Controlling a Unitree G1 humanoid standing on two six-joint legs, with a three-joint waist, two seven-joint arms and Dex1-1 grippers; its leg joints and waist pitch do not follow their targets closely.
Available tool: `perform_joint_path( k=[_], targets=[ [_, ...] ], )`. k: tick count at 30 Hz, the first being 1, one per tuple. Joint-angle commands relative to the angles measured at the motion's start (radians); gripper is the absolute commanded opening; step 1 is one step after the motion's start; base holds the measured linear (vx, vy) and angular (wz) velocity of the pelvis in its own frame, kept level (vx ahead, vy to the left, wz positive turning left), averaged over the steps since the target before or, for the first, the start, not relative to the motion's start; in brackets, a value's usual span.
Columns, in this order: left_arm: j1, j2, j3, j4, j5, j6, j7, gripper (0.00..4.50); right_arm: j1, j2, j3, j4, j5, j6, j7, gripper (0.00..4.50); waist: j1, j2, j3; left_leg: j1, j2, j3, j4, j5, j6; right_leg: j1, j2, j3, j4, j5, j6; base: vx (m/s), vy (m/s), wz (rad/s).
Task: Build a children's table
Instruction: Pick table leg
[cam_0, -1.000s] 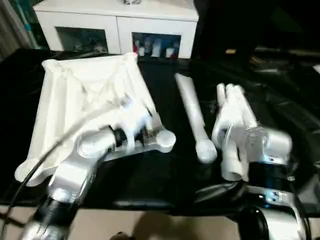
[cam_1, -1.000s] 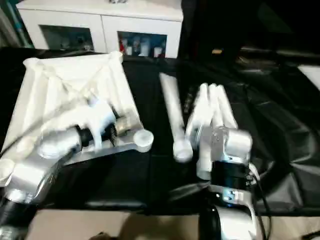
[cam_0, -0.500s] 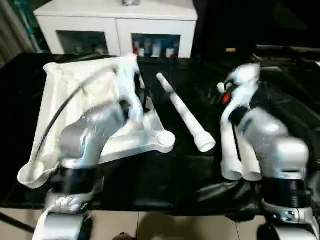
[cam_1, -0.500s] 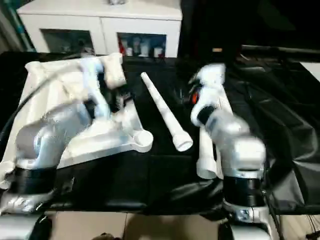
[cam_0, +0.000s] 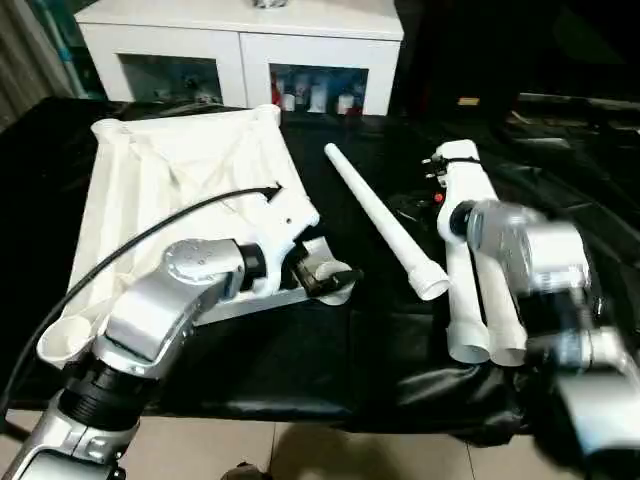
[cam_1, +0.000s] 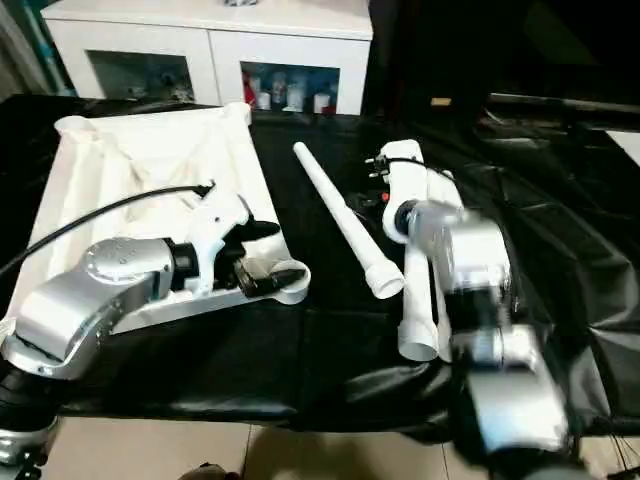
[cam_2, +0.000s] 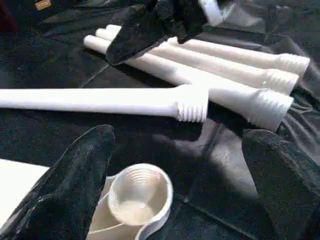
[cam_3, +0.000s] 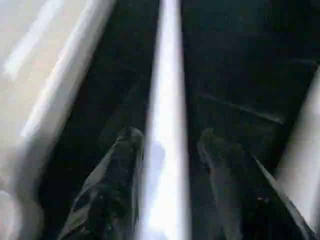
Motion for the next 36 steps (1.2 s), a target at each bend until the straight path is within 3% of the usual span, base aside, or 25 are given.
perform_joint_path(
  k=[1, 3, 4, 8, 10, 11, 15, 16, 17, 18, 21, 22, 36],
  targets=[
    [0.004, 0.003, -0.005, -0.015, 0.006, 0.005, -0.010, 4.50, -0.025, -0.012, 0.015, 0.043, -0.023, -0.007, 0.016, 2.32, -0.005, -0.005, -0.073, 0.019, 0.043, -0.012, -0.060, -0.102, -0.015, 0.045, -0.059, 0.041, -0.067, -0.021, -0.250, 0.000, 0.000, 0.00],
    [0.006, 0.019, -0.008, -0.011, 0.013, 0.001, -0.035, 4.50, -0.067, -0.016, 0.031, 0.131, -0.049, -0.007, 0.030, 2.52, -0.004, -0.006, -0.072, 0.018, 0.042, -0.011, -0.059, -0.098, -0.008, 0.046, -0.059, 0.042, -0.068, -0.013, -0.249, 0.000, 0.000, 0.00],
    [0.007, 0.033, -0.006, -0.015, 0.007, 0.003, -0.054, 4.50, -0.083, -0.012, 0.027, 0.166, -0.048, -0.005, 0.034, 2.63, -0.003, 0.003, -0.075, 0.020, 0.043, -0.013, -0.058, -0.099, -0.007, 0.044, -0.061, 0.041, -0.065, -0.012, -0.256, 0.000, 0.000, 0.00],
    [0.009, 0.063, -0.011, -0.026, -0.006, -0.006, -0.094, 4.50, -0.115, -0.001, 0.019, 0.244, -0.042, -0.004, 0.063, 2.93, -0.005, -0.006, -0.077, 0.019, 0.044, -0.013, -0.057, -0.088, 0.001, 0.045, -0.059, 0.039, -0.059, 0.028, -0.272, 0.000, 0.000, 0.00],
    [0.009, 0.085, -0.019, -0.036, -0.014, -0.008, -0.116, 4.50, -0.144, 0.005, 0.040, 0.327, -0.050, -0.022, 0.086, 3.02, -0.006, -0.004, -0.076, 0.019, 0.045, -0.012, -0.057, -0.090, 0.006, 0.044, -0.059, 0.039, -0.060, 0.028, -0.283, 0.000, 0.000, 0.00],
    [0.009, 0.086, -0.019, -0.037, -0.015, -0.008, -0.117, 4.50, -0.148, 0.005, 0.043, 0.339, -0.052, -0.026, 0.087, 3.28, -0.005, -0.003, -0.074, 0.019, 0.047, -0.011, -0.058, -0.094, 0.006, 0.043, -0.059, 0.039, -0.061, 0.025, -0.286, 0.000, 0.000, 0.00],
    [0.015, 0.097, -0.008, -0.045, -0.018, -0.006, -0.129, 4.50, -0.207, 0.026, 0.077, 0.451, -0.087, -0.055, 0.098, 3.28, -0.006, 0.003, -0.074, 0.020, 0.049, -0.012, -0.058, -0.120, -0.009, 0.040, -0.061, 0.039, -0.059, -0.002, -0.289, 0.000, 0.000, 0.00],
    [0.017, 0.100, -0.003, -0.047, -0.021, -0.003, -0.133, 4.50, -0.213, 0.031, 0.080, 0.460, -0.093, -0.054, 0.099, 3.28, -0.005, 0.013, -0.074, 0.021, 0.049, -0.014, -0.058, -0.126, -0.015, 0.040, -0.061, 0.038, -0.058, -0.002, -0.288, 0.000, 0.000, 0.00],
    [0.022, 0.106, 0.002, -0.052, -0.023, -0.003, -0.139, 4.50, -0.216, 0.038, 0.091, 0.467, -0.104, -0.052, 0.097, 3.28, -0.007, 0.008, -0.073, 0.020, 0.049, -0.013, -0.059, -0.130, -0.019, 0.040, -0.058, 0.038, -0.059, 0.005, -0.286, 0.000, 0.000, 0.00],
    [0.026, 0.113, 0.006, -0.054, -0.026, -0.002, -0.145, 4.50, -0.220, 0.045, 0.098, 0.479, -0.116, -0.053, 0.092, 3.28, -0.005, 0.016, -0.073, 0.020, 0.048, -0.014, -0.059, -0.129, -0.021, 0.040, -0.058, 0.037, -0.057, 0.012, -0.285, 0.000, 0.000, 0.00],
    [0.028, 0.127, 0.012, -0.052, -0.028, -0.001, -0.160, 4.50, -0.228, 0.060, 0.099, 0.508, -0.128, -0.055, 0.083, 3.28, -0.005, 0.019, -0.074, 0.022, 0.048, -0.014, -0.060, -0.145, -0.032, 0.039, -0.057, 0.037, -0.057, 0.026, -0.288, 0.000, 0.000, 0.00],
    [0.027, 0.131, 0.014, -0.050, -0.028, -0.001, -0.163, 4.50, -0.228, 0.065, 0.094, 0.514, -0.124, -0.052, 0.082, 3.28, -0.003, 0.026, -0.075, 0.022, 0.048, -0.016, -0.060, -0.152, -0.037, 0.040, -0.059, 0.037, -0.055, 0.026, -0.290, 0.000, 0.000, 0.00],
    [0.014, 0.149, 0.012, -0.047, -0.026, -0.004, -0.188, 4.50, -0.262, 0.086, 0.067, 0.579, -0.103, -0.035, 0.120, 3.28, -0.003, 0.030, -0.074, 0.021, 0.049, -0.016, -0.061, -0.170, -0.037, 0.041, -0.058, 0.035, -0.054, 0.033, -0.299, 0.000, 0.000, 0.00]
  ],
)
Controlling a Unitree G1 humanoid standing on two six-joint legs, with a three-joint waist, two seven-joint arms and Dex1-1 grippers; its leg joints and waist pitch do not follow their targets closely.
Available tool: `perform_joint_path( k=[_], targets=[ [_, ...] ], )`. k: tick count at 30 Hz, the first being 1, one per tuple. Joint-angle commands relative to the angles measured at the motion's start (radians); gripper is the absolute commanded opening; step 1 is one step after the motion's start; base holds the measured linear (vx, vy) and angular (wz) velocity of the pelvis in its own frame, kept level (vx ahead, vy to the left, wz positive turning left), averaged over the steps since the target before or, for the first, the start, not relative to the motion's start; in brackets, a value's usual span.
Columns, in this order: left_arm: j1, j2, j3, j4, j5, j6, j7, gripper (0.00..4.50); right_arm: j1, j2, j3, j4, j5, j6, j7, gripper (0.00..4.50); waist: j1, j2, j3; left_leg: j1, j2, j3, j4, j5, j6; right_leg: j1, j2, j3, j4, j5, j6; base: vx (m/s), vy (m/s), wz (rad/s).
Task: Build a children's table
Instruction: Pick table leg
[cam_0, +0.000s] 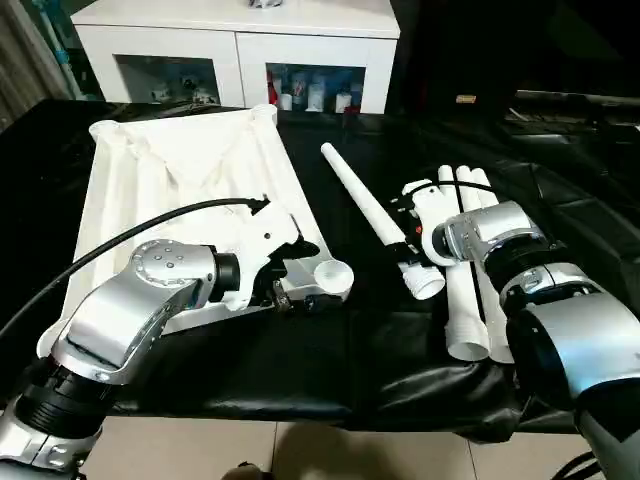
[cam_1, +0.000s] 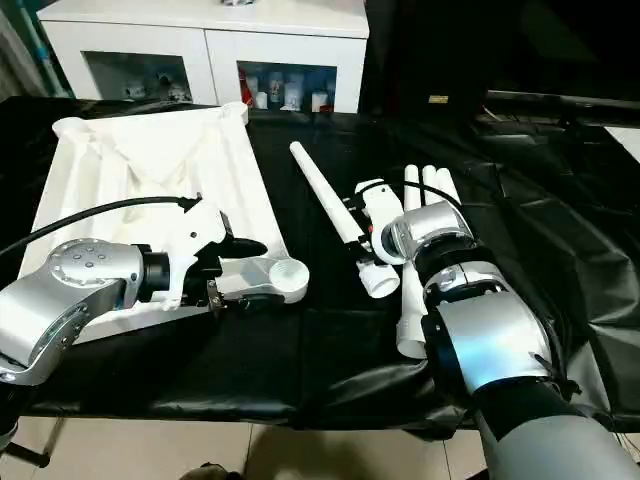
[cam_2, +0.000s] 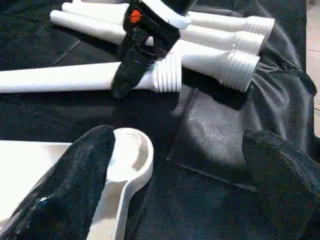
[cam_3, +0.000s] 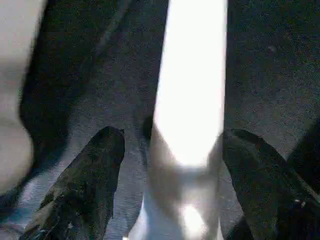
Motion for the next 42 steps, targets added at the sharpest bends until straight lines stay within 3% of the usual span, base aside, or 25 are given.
perform_joint_path(
  k=[1, 15, 24, 35, 42],
  targets=[
    [-0.011, 0.004, 0.005, -0.012, -0.002, -0.004, -0.010, 4.50, -0.030, 0.002, -0.011, 0.005, 0.011, 0.008, 0.022, 3.28, -0.003, 0.017, -0.078, 0.021, 0.048, -0.016, -0.061, -0.169, -0.036, 0.043, -0.059, 0.036, -0.055, 0.031, -0.298, 0.000, 0.000, 0.00],
    [-0.001, 0.004, 0.001, -0.021, 0.010, -0.011, -0.005, 4.50, -0.012, 0.017, 0.013, 0.029, -0.022, 0.003, 0.008, 3.28, -0.002, 0.016, -0.078, 0.022, 0.048, -0.016, -0.062, -0.163, -0.041, 0.041, -0.060, 0.037, -0.055, 0.028, -0.296, 0.000, 0.000, 0.00],
    [0.004, 0.009, 0.001, -0.029, 0.010, -0.005, -0.005, 4.50, 0.003, 0.032, -0.009, 0.035, -0.004, 0.022, 0.003, 3.28, -0.002, 0.018, -0.078, 0.022, 0.049, -0.016, -0.063, -0.169, -0.040, 0.040, -0.059, 0.037, -0.055, 0.026, -0.295, 0.000, 0.000, 0.00],
    [0.001, 0.008, 0.005, -0.027, 0.009, -0.007, -0.005, 4.50, -0.039, 0.037, -0.022, 0.014, 0.012, 0.037, 0.039, 3.28, -0.001, 0.021, -0.078, 0.022, 0.049, -0.016, -0.063, -0.179, -0.043, 0.040, -0.060, 0.036, -0.055, 0.022, -0.296, 0.000, 0.000, 0.00],
    [0.001, 0.009, -0.001, -0.026, 0.015, -0.009, -0.002, 4.50, -0.004, 0.042, -0.013, 0.026, -0.012, 0.027, 0.016, 3.28, -0.001, 0.021, -0.079, 0.022, 0.048, -0.016, -0.062, -0.164, -0.042, 0.040, -0.060, 0.037, -0.054, 0.043, -0.296, 0.000, 0.000, 0.00]
  ],
)
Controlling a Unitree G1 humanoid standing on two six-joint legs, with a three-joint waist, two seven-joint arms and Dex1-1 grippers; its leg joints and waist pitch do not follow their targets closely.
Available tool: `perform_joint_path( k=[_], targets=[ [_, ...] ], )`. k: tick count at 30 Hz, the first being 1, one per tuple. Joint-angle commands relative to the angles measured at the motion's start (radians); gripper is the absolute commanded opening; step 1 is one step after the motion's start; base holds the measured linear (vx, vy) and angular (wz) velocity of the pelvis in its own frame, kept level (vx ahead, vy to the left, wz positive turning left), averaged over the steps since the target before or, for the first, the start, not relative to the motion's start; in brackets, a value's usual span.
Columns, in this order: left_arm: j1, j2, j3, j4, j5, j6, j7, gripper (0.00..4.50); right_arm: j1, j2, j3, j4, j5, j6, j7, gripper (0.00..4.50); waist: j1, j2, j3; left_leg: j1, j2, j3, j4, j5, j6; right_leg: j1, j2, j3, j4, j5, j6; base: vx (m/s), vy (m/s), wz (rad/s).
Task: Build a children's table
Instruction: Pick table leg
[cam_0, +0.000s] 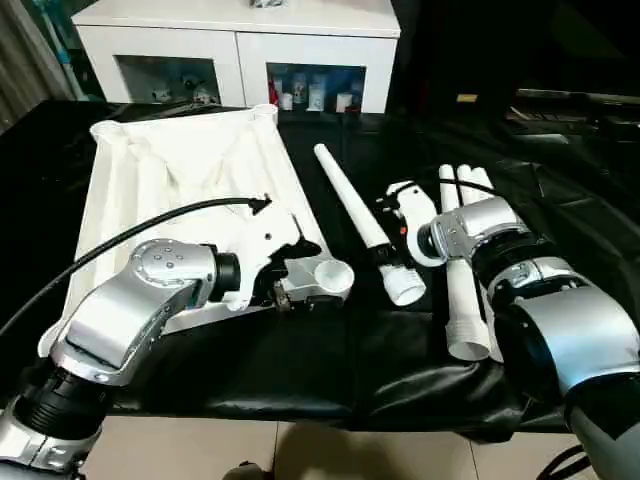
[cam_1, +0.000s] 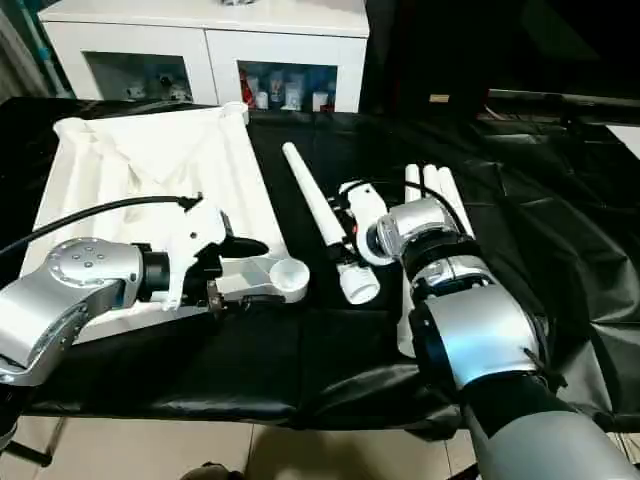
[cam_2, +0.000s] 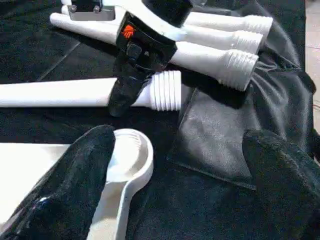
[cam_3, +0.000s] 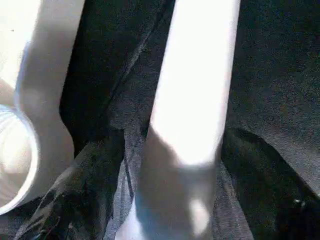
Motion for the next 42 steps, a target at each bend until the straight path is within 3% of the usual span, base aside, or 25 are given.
perform_joint_path(
  k=[1, 4, 18, 20, 21, 22, 23, 24, 25, 26, 28, 29, 30, 31, 32, 33, 34, 37, 38, 39, 41, 42],
  targets=[
    [0.001, 0.007, -0.001, -0.014, 0.005, -0.003, 0.001, 4.50, 0.008, 0.004, -0.002, -0.002, -0.005, -0.002, -0.006, 3.28, -0.003, 0.019, -0.079, 0.022, 0.048, -0.016, -0.062, -0.163, -0.040, 0.041, -0.060, 0.037, -0.054, 0.042, -0.295, 0.000, 0.000, 0.00],
    [0.003, 0.011, -0.002, -0.016, 0.005, -0.003, -0.001, 4.50, 0.017, 0.004, -0.003, 0.001, -0.005, 0.001, -0.008, 3.28, -0.002, 0.019, -0.079, 0.022, 0.048, -0.017, -0.063, -0.169, -0.042, 0.042, -0.061, 0.037, -0.055, 0.033, -0.294, 0.000, 0.000, 0.00],
    [-0.008, 0.007, -0.003, -0.004, 0.011, -0.015, -0.010, 4.50, 0.029, 0.003, -0.014, 0.007, -0.003, 0.005, -0.033, 2.10, -0.002, 0.024, -0.078, 0.022, 0.048, -0.016, -0.062, -0.164, -0.039, 0.041, -0.060, 0.036, -0.054, 0.036, -0.298, 0.000, 0.000, 0.00],
    [-0.005, 0.003, -0.001, -0.003, 0.012, -0.019, -0.005, 4.50, 0.029, 0.002, -0.033, 0.006, 0.010, 0.006, -0.047, 1.92, -0.001, 0.033, -0.079, 0.022, 0.047, -0.018, -0.061, -0.167, -0.042, 0.041, -0.061, 0.036, -0.053, 0.039, -0.299, 0.000, 0.000, 0.00],
    [0.001, -0.001, -0.001, -0.003, 0.014, -0.022, 0.001, 4.50, 0.030, 0.002, -0.044, 0.005, 0.019, 0.007, -0.057, 1.90, -0.002, 0.030, -0.079, 0.022, 0.047, -0.017, -0.062, -0.165, -0.042, 0.042, -0.060, 0.036, -0.054, 0.043, -0.298, 0.000, 0.000, 0.00],
    [0.005, -0.003, -0.001, -0.002, 0.016, -0.025, 0.005, 4.50, 0.031, 0.003, -0.050, 0.005, 0.023, 0.008, -0.061, 1.90, 0.000, 0.037, -0.079, 0.022, 0.047, -0.018, -0.060, -0.168, -0.043, 0.041, -0.060, 0.036, -0.052, 0.048, -0.299, 0.000, 0.000, 0.00],
    [0.008, -0.005, -0.001, -0.001, 0.018, -0.027, 0.008, 4.50, 0.032, 0.003, -0.054, 0.004, 0.027, 0.008, -0.063, 1.90, -0.002, 0.035, -0.079, 0.023, 0.047, -0.017, -0.061, -0.170, -0.043, 0.041, -0.059, 0.035, -0.054, 0.050, -0.299, 0.000, 0.000, 0.00],
    [0.014, -0.012, 0.001, 0.004, 0.026, -0.030, 0.025, 4.50, 0.036, 0.005, -0.069, 0.001, 0.039, 0.008, -0.080, 1.90, 0.000, 0.045, -0.080, 0.022, 0.046, -0.020, -0.060, -0.174, -0.045, 0.042, -0.060, 0.034, -0.051, 0.054, -0.300, 0.000, 0.000, 0.00],
    [0.018, -0.018, 0.004, 0.009, 0.033, -0.033, 0.041, 4.50, 0.040, 0.006, -0.083, -0.002, 0.050, 0.007, -0.095, 1.89, -0.002, 0.037, -0.080, 0.022, 0.047, -0.018, -0.061, -0.178, -0.044, 0.043, -0.060, 0.035, -0.054, 0.059, -0.300, 0.000, 0.000, 0.00],
    [0.021, -0.023, 0.007, 0.014, 0.040, -0.039, 0.053, 4.50, 0.042, 0.007, -0.093, -0.003, 0.057, 0.007, -0.104, 1.89, -0.001, 0.040, -0.080, 0.021, 0.046, -0.019, -0.060, -0.176, -0.042, 0.044, -0.060, 0.035, -0.053, 0.062, -0.302, 0.000, 0.000, 0.00],
    [0.029, -0.063, 0.031, 0.036, 0.062, -0.069, 0.119, 4.50, 0.060, 0.002, -0.149, -0.026, 0.092, -0.045, -0.198, 1.89, -0.001, 0.033, -0.080, 0.020, 0.046, -0.018, -0.061, -0.175, -0.036, 0.045, -0.062, 0.037, -0.057, 0.049, -0.298, 0.000, 0.000, 0.00],
    [0.019, -0.091, 0.049, 0.053, 0.063, -0.065, 0.157, 4.50, 0.071, 0.001, -0.209, -0.049, 0.135, -0.109, -0.254, 1.89, -0.001, 0.024, -0.080, 0.020, 0.047, -0.017, -0.062, -0.174, -0.035, 0.046, -0.064, 0.038, -0.059, 0.034, -0.293, 0.000, 0.000, 0.00],
    [0.012, -0.110, 0.062, 0.064, 0.062, -0.059, 0.182, 4.50, 0.078, 0.000, -0.250, -0.065, 0.166, -0.154, -0.290, 1.89, 0.003, 0.025, -0.080, 0.023, 0.048, -0.017, -0.062, -0.183, -0.040, 0.042, -0.067, 0.038, -0.063, 0.006, -0.282, 0.000, 0.000, 0.00],
    [0.005, -0.137, 0.080, 0.075, 0.070, -0.072, 0.224, 4.50, 0.097, 0.004, -0.297, -0.114, 0.204, -0.225, -0.276, 1.88, -0.001, 0.011, -0.080, 0.021, 0.047, -0.015, -0.063, -0.175, -0.036, 0.044, -0.065, 0.039, -0.064, -0.001, -0.279, 0.000, 0.000, 0.00],
    [0.001, -0.155, 0.091, 0.082, 0.076, -0.083, 0.253, 4.50, 0.111, 0.007, -0.325, -0.150, 0.229, -0.272, -0.260, 1.88, 0.003, 0.015, -0.081, 0.020, 0.047, -0.015, -0.062, -0.172, -0.031, 0.046, -0.068, 0.040, -0.063, 0.001, -0.274, 0.000, 0.000, 0.00],
    [0.006, -0.179, 0.102, 0.080, 0.085, -0.112, 0.288, 4.50, 0.123, 0.011, -0.362, -0.192, 0.255, -0.276, -0.277, 1.88, 0.001, 0.007, -0.084, 0.018, 0.048, -0.016, -0.060, -0.149, -0.017, 0.048, -0.066, 0.039, -0.062, 0.022, -0.265, 0.000, 0.000, 0.00],
    [0.012, -0.208, 0.104, 0.082, 0.097, -0.136, 0.327, 4.50, 0.153, 0.026, -0.419, -0.285, 0.292, -0.280, -0.307, 1.88, 0.002, 0.006, -0.085, 0.016, 0.046, -0.015, -0.058, -0.107, 0.007, 0.050, -0.062, 0.039, -0.059, 0.062, -0.261, 0.000, 0.000, 0.00],
    [0.015, -0.230, 0.105, 0.092, 0.108, -0.145, 0.361, 4.50, 0.182, 0.049, -0.455, -0.376, 0.314, -0.283, -0.338, 1.88, 0.004, 0.013, -0.090, 0.014, 0.043, -0.016, -0.052, -0.051, 0.046, 0.047, -0.060, 0.035, -0.052, 0.114, -0.268, 0.000, 0.000, 0.00],
    [0.020, -0.264, 0.110, 0.107, 0.115, -0.182, 0.394, 4.50, 0.235, 0.104, -0.492, -0.549, 0.358, -0.298, -0.342, 1.88, 0.004, 0.014, -0.088, 0.013, 0.042, -0.014, -0.052, -0.041, 0.064, 0.045, -0.059, 0.038, -0.054, 0.130, -0.252, 0.000, 0.000, 0.00],
    [0.020, -0.264, 0.110, 0.107, 0.115, -0.182, 0.394, 4.50, 0.235, 0.104, -0.492, -0.549, 0.358, -0.298, -0.342, 1.88, 0.005, 0.012, -0.090, 0.014, 0.044, -0.015, -0.053, -0.045, 0.068, 0.045, -0.060, 0.038, -0.055, 0.130, -0.247, 0.000, 0.000, 0.00],
    [0.015, -0.312, 0.120, 0.123, 0.117, -0.212, 0.429, 4.50, 0.297, 0.172, -0.505, -0.736, 0.412, -0.311, -0.358, 1.88, 0.003, 0.013, -0.096, 0.012, 0.044, -0.017, -0.048, -0.005, 0.082, 0.043, -0.057, 0.036, -0.049, 0.173, -0.249, 0.000, 0.000, 0.00],
    [0.012, -0.319, 0.122, 0.125, 0.114, -0.217, 0.430, 4.50, 0.307, 0.182, -0.502, -0.759, 0.421, -0.319, -0.354, 1.88, 0.006, 0.014, -0.096, 0.013, 0.044, -0.015, -0.048, -0.003, 0.088, 0.040, -0.057, 0.036, -0.052, 0.177, -0.248, 0.000, 0.000, 0.00]
  ],
)
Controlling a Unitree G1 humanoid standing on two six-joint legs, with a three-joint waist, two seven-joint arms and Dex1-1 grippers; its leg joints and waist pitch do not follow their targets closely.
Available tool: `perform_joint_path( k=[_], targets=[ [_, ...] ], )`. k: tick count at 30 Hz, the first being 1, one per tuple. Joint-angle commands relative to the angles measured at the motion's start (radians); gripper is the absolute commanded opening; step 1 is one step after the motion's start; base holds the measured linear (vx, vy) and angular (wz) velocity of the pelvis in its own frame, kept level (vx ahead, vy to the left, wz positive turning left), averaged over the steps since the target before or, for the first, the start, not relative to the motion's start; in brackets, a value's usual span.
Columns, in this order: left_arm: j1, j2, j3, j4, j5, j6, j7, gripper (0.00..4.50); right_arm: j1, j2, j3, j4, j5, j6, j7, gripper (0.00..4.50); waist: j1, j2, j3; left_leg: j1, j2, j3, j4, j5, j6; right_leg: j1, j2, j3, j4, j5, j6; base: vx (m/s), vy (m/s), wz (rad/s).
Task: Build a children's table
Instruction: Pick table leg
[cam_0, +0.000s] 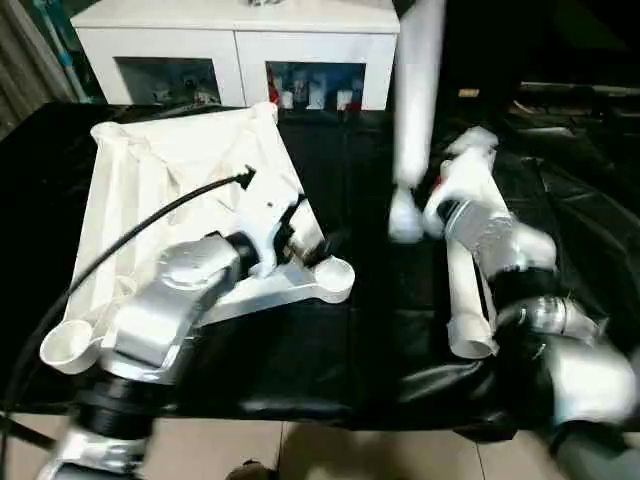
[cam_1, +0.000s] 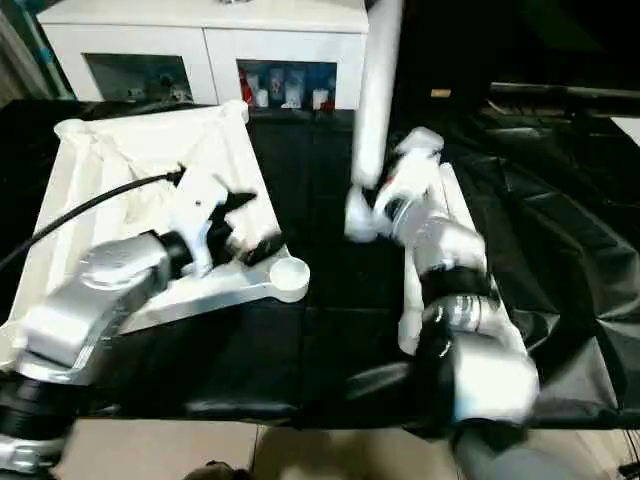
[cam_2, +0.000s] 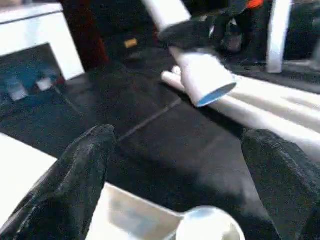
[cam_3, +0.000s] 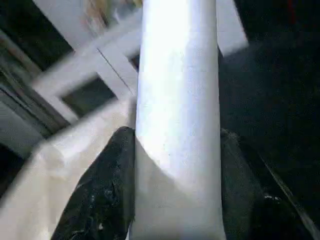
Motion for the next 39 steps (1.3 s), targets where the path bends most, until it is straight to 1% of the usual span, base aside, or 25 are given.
perform_joint_path(
  k=[1, 3, 5, 6, 12, 13, 15, 16, 17, 18, 19, 20, 21, 22, 23, 24, 25, 26, 27, 28, 34, 35, 37, 38, 39],
  targets=[
    [-0.015, -0.012, 0.012, 0.011, 0.001, -0.022, 0.018, 4.50, 0.027, 0.024, 0.008, -0.101, 0.040, -0.028, -0.001, 1.88, 0.003, -0.004, -0.095, 0.025, 0.043, -0.015, -0.052, -0.017, 0.080, 0.052, -0.056, 0.036, -0.053, 0.165, -0.251, 0.000, 0.000, 0.00],
    [-0.040, -0.046, 0.031, 0.023, -0.010, -0.030, 0.039, 4.50, 0.091, 0.063, 0.074, -0.211, 0.029, -0.066, -0.022, 1.88, 0.003, -0.004, -0.091, 0.026, 0.045, -0.015, -0.054, -0.039, 0.069, 0.050, -0.057, 0.037, -0.058, 0.126, -0.241, 0.000, 0.000, 0.00],
    [-0.042, -0.049, 0.033, 0.024, -0.011, -0.033, 0.042, 4.50, 0.098, 0.068, 0.079, -0.223, 0.025, -0.077, -0.025, 1.88, 0.001, -0.004, -0.090, 0.027, 0.044, -0.017, -0.059, -0.066, 0.051, 0.051, -0.057, 0.036, -0.062, 0.076, -0.237, 0.000, 0.000, 0.00],
    [-0.048, -0.065, 0.044, 0.029, -0.015, -0.047, 0.056, 4.50, 0.138, 0.102, 0.105, -0.296, 0.005, -0.108, -0.041, 1.88, 0.001, -0.003, -0.085, 0.029, 0.046, -0.015, -0.062, -0.088, 0.037, 0.046, -0.058, 0.037, -0.068, 0.035, -0.230, 0.000, 0.000, 0.00],
    [-0.039, -0.075, 0.076, 0.027, -0.025, -0.064, 0.065, 4.50, 0.195, 0.134, 0.135, -0.396, 0.017, -0.042, -0.047, 1.88, -0.003, -0.003, -0.082, 0.028, 0.044, -0.017, -0.067, -0.120, 0.006, 0.045, -0.056, 0.041, -0.073, -0.020, -0.188, 0.000, 0.000, 0.00],
    [-0.040, -0.077, 0.080, 0.027, -0.029, -0.063, 0.065, 4.50, 0.197, 0.133, 0.136, -0.399, 0.021, -0.038, -0.046, 1.88, -0.003, -0.010, -0.082, 0.029, 0.044, -0.017, -0.068, -0.123, 0.004, 0.047, -0.057, 0.041, -0.073, -0.027, -0.185, 0.000, 0.000, 0.00],
    [-0.050, -0.088, 0.104, 0.027, -0.049, -0.055, 0.070, 4.50, 0.202, 0.129, 0.145, -0.412, 0.034, -0.031, -0.035, 1.88, -0.005, -0.007, -0.082, 0.028, 0.043, -0.016, -0.069, -0.127, 0.001, 0.045, -0.057, 0.041, -0.074, -0.036, -0.182, 0.000, 0.000, 0.00],
    [-0.060, -0.098, 0.125, 0.028, -0.066, -0.048, 0.079, 4.50, 0.204, 0.124, 0.152, -0.421, 0.042, -0.028, -0.018, 1.88, -0.003, -0.013, -0.082, 0.027, 0.043, -0.016, -0.068, -0.125, 0.003, 0.046, -0.060, 0.042, -0.074, -0.040, -0.182, 0.000, 0.000, 0.00],
    [-0.075, -0.113, 0.154, 0.032, -0.092, -0.039, 0.091, 4.50, 0.208, 0.113, 0.170, -0.433, 0.044, -0.033, 0.010, 1.88, -0.003, -0.012, -0.082, 0.027, 0.043, -0.015, -0.067, -0.126, 0.001, 0.044, -0.059, 0.042, -0.074, -0.038, -0.182, 0.000, 0.000, 0.00],
    [-0.130, -0.149, 0.239, 0.046, -0.181, 0.034, 0.129, 4.50, 0.218, 0.096, 0.199, -0.463, 0.046, -0.042, 0.046, 1.88, -0.003, -0.022, -0.082, 0.026, 0.043, -0.015, -0.067, -0.118, 0.006, 0.046, -0.058, 0.042, -0.075, -0.026, -0.179, 0.000, 0.000, 0.00],
    [-0.146, -0.154, 0.264, 0.051, -0.225, 0.078, 0.127, 4.50, 0.222, 0.088, 0.212, -0.472, 0.036, -0.047, 0.056, 1.88, -0.003, -0.019, -0.083, 0.026, 0.042, -0.012, -0.065, -0.112, 0.002, 0.047, -0.058, 0.042, -0.067, -0.009, -0.186, 0.000, 0.000, 0.00],
    [-0.170, -0.160, 0.301, 0.061, -0.292, 0.138, 0.123, 4.50, 0.230, 0.074, 0.236, -0.483, 0.009, -0.063, 0.068, 1.88, 0.000, -0.018, -0.083, 0.028, 0.039, -0.012, -0.062, -0.106, 0.002, 0.044, -0.057, 0.041, -0.068, 0.002, -0.197, 0.000, 0.000, 0.00],
    [-0.208, -0.166, 0.355, 0.079, -0.410, 0.216, 0.097, 4.50, 0.249, 0.044, 0.286, -0.505, -0.047, -0.084, 0.089, 1.88, 0.001, -0.020, -0.083, 0.025, 0.036, -0.013, -0.062, -0.098, 0.000, 0.046, -0.057, 0.039, -0.067, 0.002, -0.204, 0.000, 0.000, 0.00],
    [-0.208, -0.166, 0.355, 0.079, -0.410, 0.216, 0.097, 4.50, 0.249, 0.044, 0.286, -0.505, -0.047, -0.084, 0.089, 1.88, 0.002, -0.029, -0.081, 0.023, 0.035, -0.013, -0.062, -0.093, 0.007, 0.047, -0.057, 0.040, -0.068, -0.001, -0.208, 0.000, 0.000, 0.00],
    [-0.231, -0.163, 0.377, 0.088, -0.500, 0.269, 0.058, 4.50, 0.281, 0.004, 0.339, -0.564, -0.014, 0.005, 0.167, 1.88, 0.004, -0.027, -0.080, 0.024, 0.034, -0.013, -0.061, -0.090, 0.011, 0.047, -0.057, 0.040, -0.069, -0.005, -0.207, 0.000, 0.000, 0.00],
    [-0.243, -0.160, 0.378, 0.094, -0.523, 0.301, 0.046, 4.50, 0.302, -0.013, 0.362, -0.598, 0.003, 0.022, 0.211, 1.88, 0.006, -0.036, -0.081, 0.023, 0.035, -0.012, -0.060, -0.082, 0.030, 0.052, -0.056, 0.041, -0.068, 0.005, -0.202, 0.000, 0.000, 0.00],
    [-0.255, -0.162, 0.383, 0.101, -0.547, 0.334, 0.037, 4.50, 0.323, -0.034, 0.387, -0.628, 0.008, 0.025, 0.250, 1.88, 0.005, -0.031, -0.082, 0.024, 0.037, -0.013, -0.059, -0.079, 0.045, 0.049, -0.055, 0.041, -0.068, 0.015, -0.199, 0.000, 0.000, 0.00],
    [-0.275, -0.169, 0.394, 0.116, -0.579, 0.368, 0.031, 4.50, 0.357, -0.074, 0.432, -0.671, 0.003, 0.018, 0.310, 1.88, 0.008, -0.031, -0.082, 0.024, 0.038, -0.012, -0.057, -0.085, 0.047, 0.050, -0.056, 0.041, -0.071, 0.012, -0.194, 0.000, 0.000, 0.00],
    [-0.275, -0.169, 0.394, 0.116, -0.579, 0.368, 0.031, 4.50, 0.357, -0.074, 0.432, -0.671, 0.003, 0.018, 0.310, 1.88, 0.008, -0.033, -0.081, 0.024, 0.039, -0.013, -0.058, -0.085, 0.047, 0.051, -0.056, 0.041, -0.071, 0.013, -0.194, 0.000, 0.000, 0.00],
    [-0.291, -0.181, 0.412, 0.134, -0.602, 0.380, 0.044, 4.50, 0.375, -0.101, 0.460, -0.695, -0.001, 0.020, 0.336, 1.88, 0.005, -0.036, -0.080, 0.022, 0.040, -0.015, -0.061, -0.096, 0.046, 0.050, -0.056, 0.041, -0.074, 0.002, -0.198, 0.000, 0.000, 0.00],
    [-0.337, -0.199, 0.468, 0.184, -0.652, 0.428, 0.087, 4.50, 0.411, -0.154, 0.531, -0.730, -0.042, -0.006, 0.373, 1.88, 0.004, -0.038, -0.074, 0.025, 0.041, -0.017, -0.065, -0.167, 0.004, 0.049, -0.060, 0.043, -0.086, -0.109, -0.185, 0.000, 0.000, 0.00],
    [-0.339, -0.200, 0.476, 0.192, -0.663, 0.426, 0.098, 4.50, 0.415, -0.157, 0.538, -0.734, -0.047, -0.004, 0.372, 1.88, 0.004, -0.029, -0.075, 0.026, 0.041, -0.018, -0.065, -0.172, 0.000, 0.048, -0.058, 0.044, -0.088, -0.108, -0.180, 0.000, 0.000, 0.00],
    [-0.346, -0.203, 0.500, 0.211, -0.691, 0.440, 0.133, 4.50, 0.422, -0.165, 0.545, -0.745, -0.056, 0.004, 0.366, 1.88, 0.004, -0.032, -0.077, 0.025, 0.040, -0.020, -0.065, -0.166, -0.004, 0.051, -0.058, 0.042, -0.083, -0.083, -0.188, 0.000, 0.000, 0.00],
    [-0.347, -0.204, 0.505, 0.215, -0.689, 0.437, 0.142, 4.16, 0.422, -0.166, 0.544, -0.745, -0.059, 0.007, 0.359, 1.88, 0.003, -0.032, -0.078, 0.025, 0.040, -0.020, -0.065, -0.163, 0.000, 0.051, -0.057, 0.042, -0.084, -0.071, -0.190, 0.000, 0.000, 0.00],
    [-0.349, -0.204, 0.507, 0.217, -0.687, 0.435, 0.147, 4.16, 0.423, -0.166, 0.543, -0.745, -0.061, 0.009, 0.356, 1.88, 0.003, -0.033, -0.078, 0.025, 0.040, -0.020, -0.065, -0.162, 0.002, 0.051, -0.056, 0.042, -0.084, -0.069, -0.189, 0.000, 0.000, 0.00]
  ],
)
